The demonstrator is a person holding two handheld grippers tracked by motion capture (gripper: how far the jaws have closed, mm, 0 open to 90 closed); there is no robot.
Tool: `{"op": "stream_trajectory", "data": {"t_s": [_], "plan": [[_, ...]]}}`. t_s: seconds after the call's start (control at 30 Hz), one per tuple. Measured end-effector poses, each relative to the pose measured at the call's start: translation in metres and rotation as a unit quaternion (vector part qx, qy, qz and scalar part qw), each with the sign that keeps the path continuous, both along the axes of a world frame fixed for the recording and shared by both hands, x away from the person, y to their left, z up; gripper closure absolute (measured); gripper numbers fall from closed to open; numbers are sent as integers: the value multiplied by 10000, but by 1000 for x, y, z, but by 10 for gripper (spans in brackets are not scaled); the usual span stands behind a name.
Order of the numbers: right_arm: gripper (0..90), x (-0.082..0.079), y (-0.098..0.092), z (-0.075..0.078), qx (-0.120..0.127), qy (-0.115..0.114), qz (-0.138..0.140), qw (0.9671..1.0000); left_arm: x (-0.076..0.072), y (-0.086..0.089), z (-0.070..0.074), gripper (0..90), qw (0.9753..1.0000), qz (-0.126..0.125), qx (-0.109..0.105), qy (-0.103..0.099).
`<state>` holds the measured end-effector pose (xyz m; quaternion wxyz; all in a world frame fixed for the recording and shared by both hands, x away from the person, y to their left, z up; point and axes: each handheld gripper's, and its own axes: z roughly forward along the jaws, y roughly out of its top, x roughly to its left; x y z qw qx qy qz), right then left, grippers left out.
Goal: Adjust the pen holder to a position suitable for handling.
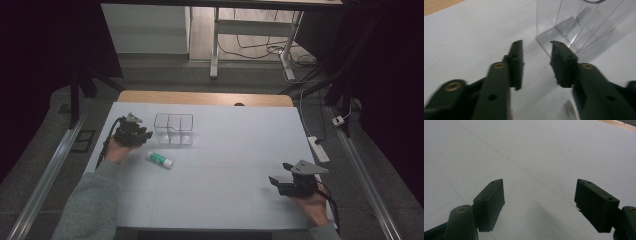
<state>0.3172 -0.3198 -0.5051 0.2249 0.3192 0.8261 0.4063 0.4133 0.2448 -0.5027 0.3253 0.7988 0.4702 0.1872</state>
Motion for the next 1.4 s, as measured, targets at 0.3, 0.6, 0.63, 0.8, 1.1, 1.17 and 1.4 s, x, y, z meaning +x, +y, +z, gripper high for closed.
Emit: {"op": "stream_trajectory", "data": {"t_s": [0.3,0.6,0.63,0.8,1.1,1.17,1.4], "plan": [[250,-1,0,0,-28,-25,-22,10000,12,-8,-3,891,9997,-207,-125,105],[252,-1,0,1,6,-42,-19,10000,18,-9,-8,892,9993,-213,-272,146],[252,-1,0,1,-21,-39,-26,10000,19,-9,-8,891,9992,-219,-287,147],[253,-1,0,0,-36,-42,-28,10000,20,-10,-7,891,9993,-208,-256,155],[253,-1,0,0,-50,-36,-27,10000,20,-13,-6,891,9994,-178,-242,156],[253,-1,0,0,-27,-41,-31,10000,20,-14,-6,892,9994,-201,-227,157],[254,-1,0,0,-32,-39,-33,10000,21,-24,-5,892,9995,-246,-143,154]]}}
